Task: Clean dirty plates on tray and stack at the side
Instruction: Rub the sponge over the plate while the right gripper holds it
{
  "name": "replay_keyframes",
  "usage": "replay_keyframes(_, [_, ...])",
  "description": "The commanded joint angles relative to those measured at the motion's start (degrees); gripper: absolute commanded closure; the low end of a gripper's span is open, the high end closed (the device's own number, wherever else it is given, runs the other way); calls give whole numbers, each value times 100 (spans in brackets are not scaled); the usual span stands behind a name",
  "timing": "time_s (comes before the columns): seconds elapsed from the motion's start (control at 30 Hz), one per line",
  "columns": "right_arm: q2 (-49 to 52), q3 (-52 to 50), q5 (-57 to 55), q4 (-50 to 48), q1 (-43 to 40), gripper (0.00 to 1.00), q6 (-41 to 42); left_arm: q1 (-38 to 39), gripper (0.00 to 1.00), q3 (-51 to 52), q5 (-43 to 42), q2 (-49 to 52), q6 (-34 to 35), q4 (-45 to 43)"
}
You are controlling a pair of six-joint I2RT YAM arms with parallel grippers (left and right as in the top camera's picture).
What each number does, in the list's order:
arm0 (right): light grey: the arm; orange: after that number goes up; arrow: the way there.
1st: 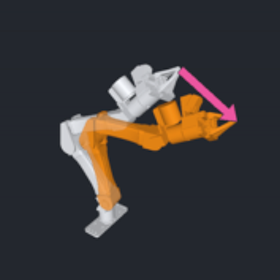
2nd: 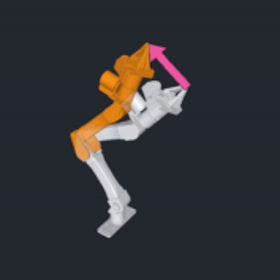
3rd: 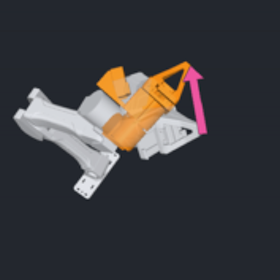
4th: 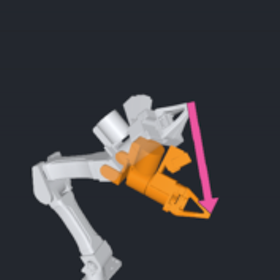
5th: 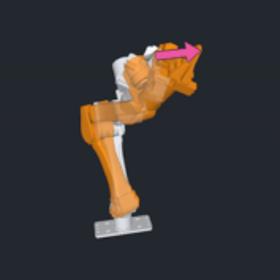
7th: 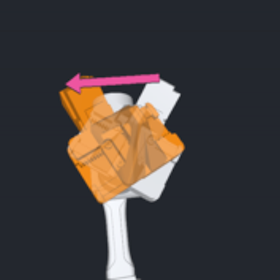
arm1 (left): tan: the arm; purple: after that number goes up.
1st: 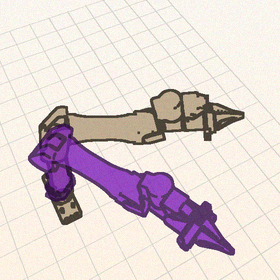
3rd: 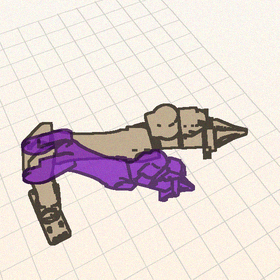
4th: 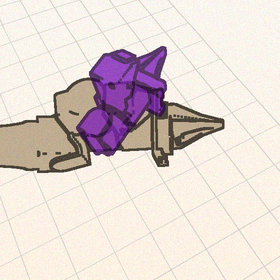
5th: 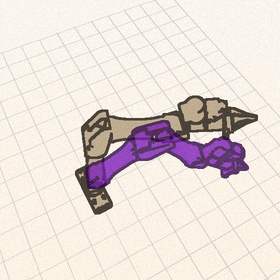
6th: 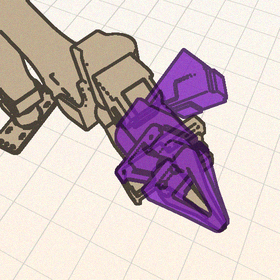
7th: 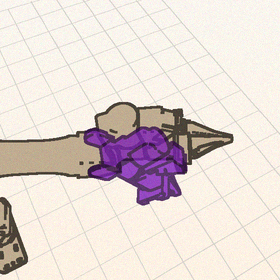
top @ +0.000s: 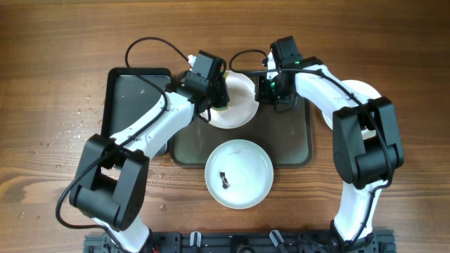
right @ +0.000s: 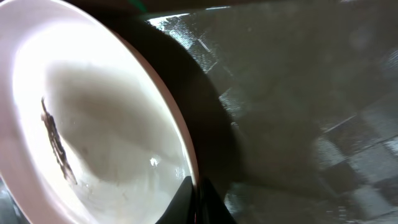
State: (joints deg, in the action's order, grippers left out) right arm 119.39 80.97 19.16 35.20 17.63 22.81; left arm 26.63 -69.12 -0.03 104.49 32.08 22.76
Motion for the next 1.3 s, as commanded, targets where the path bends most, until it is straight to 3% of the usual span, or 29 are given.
replay_keyframes(0.0, [116, -63, 140, -129, 227, 96, 717, -26, 96, -85, 328, 66, 166, 107])
replay_keyframes(0.3, [116, -63, -614, -136, 356, 96, 564, -28, 96, -85, 358, 76, 192, 192])
replay_keyframes(0.97, [116, -63, -678, -166, 358, 96, 262, -367, 96, -85, 249, 697, 295, 203])
replay_keyframes(1.27, [116, -63, -673, -181, 358, 96, 212, -361, 96, -85, -743, 1257, 271, 61])
